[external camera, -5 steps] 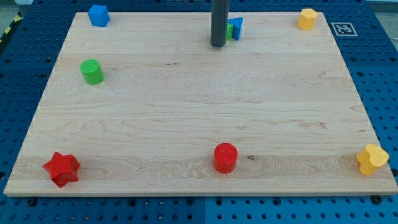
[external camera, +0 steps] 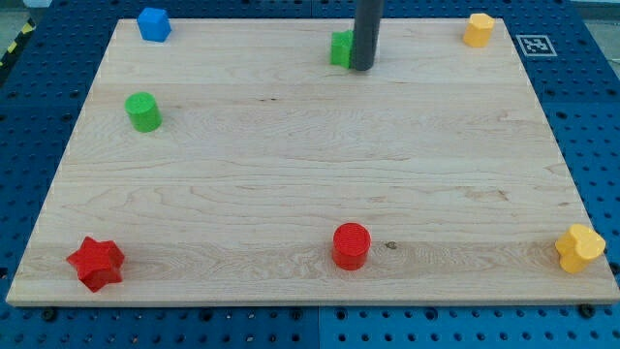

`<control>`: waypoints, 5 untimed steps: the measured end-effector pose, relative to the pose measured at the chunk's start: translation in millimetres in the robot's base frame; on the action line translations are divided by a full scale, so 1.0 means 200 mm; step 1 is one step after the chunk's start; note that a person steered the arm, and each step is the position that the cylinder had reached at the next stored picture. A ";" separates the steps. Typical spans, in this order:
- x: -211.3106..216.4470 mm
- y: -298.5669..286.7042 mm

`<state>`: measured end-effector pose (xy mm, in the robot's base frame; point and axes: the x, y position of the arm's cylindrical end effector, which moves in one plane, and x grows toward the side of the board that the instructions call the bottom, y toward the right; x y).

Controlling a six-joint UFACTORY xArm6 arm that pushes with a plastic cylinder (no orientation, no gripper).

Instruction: Slide the green star diagonally top left to the blue triangle

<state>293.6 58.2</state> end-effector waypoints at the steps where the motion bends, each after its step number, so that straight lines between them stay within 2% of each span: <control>1: -0.05 -0.04; 5: -0.30 -0.19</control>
<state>233.7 20.3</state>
